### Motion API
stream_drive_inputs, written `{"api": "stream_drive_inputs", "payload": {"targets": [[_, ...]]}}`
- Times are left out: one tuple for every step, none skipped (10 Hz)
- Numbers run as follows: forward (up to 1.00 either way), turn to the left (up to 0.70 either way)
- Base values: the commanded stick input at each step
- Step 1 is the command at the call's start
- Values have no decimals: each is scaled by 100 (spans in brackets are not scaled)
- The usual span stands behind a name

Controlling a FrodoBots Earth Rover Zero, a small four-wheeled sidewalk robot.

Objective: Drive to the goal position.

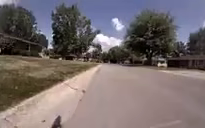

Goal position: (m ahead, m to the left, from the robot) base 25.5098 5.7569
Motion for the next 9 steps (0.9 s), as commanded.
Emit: {"api": "stream_drive_inputs", "payload": {"targets": [[100, 0], [100, 0], [100, 0], [100, 0], [100, 0], [100, 0], [100, 0], [100, 0], [100, 0]]}}
